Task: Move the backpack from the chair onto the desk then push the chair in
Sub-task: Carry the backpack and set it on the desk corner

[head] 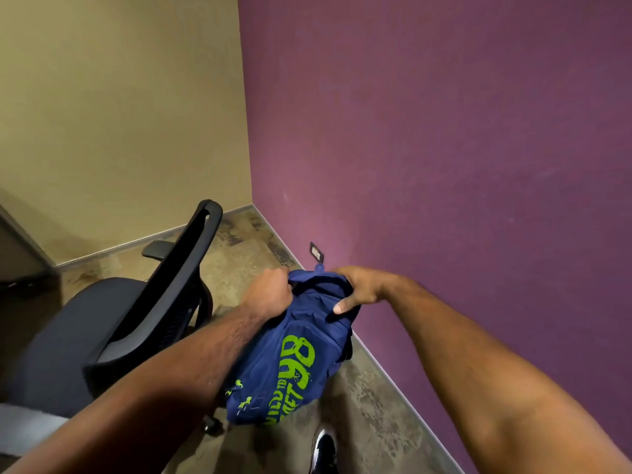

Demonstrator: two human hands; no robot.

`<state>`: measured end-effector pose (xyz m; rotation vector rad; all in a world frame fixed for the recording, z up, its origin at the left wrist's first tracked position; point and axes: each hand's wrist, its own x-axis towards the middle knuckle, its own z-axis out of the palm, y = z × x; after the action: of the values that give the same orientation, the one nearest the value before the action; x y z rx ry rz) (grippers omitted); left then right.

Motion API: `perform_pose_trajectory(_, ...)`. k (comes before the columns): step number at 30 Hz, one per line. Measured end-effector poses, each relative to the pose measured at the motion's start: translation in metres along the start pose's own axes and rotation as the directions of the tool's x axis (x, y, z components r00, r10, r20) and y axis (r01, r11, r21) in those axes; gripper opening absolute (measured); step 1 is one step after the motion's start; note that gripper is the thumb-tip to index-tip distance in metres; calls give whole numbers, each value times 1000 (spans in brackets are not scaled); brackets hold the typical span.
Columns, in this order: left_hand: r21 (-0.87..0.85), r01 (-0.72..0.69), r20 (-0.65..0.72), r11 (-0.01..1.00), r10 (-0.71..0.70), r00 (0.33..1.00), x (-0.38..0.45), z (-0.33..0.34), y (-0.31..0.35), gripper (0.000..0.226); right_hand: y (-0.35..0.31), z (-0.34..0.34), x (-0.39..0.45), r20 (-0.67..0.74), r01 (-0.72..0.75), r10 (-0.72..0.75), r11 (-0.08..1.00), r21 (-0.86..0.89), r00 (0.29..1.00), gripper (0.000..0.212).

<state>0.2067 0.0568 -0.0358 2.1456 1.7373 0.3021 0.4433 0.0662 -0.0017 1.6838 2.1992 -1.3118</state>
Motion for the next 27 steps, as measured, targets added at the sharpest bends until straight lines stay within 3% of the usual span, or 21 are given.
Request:
perform_pose_trajectory(3, 26, 25, 0, 999, -25, 1000, 36, -5, -1, 18, 8, -22, 38, -241, -16, -54, 959, -281, 969, 36)
perform_pose_trajectory(5, 45, 47, 1, 998, -47, 999, 62, -12, -1, 18, 10, -38, 63, -312, 1, -116, 938, -346, 943, 19)
perform_pose_trajectory(12, 66, 194, -45, 979, -192, 980, 138, -43, -7, 23, 2, -109, 137, -382, 111, -317, 874, -473, 868, 25)
perform_pose_trajectory(18, 84, 260, -167, 962, -244, 955, 200, -70, -17, 28, -15, -160, 190, -489, 194, -478, 830, -522, 730, 27)
perform_pose_trajectory(22, 52, 290, -245, 956, -270, 931, 244, -85, -36, 31, -32, -189, 232, -533, 209, -548, 797, -566, 645, 18)
perform_pose_trajectory(27, 55, 266, -319, 962, -236, 918, 309, -96, -75, 32, -50, -218, 289, -539, 158, -549, 780, -606, 638, 23)
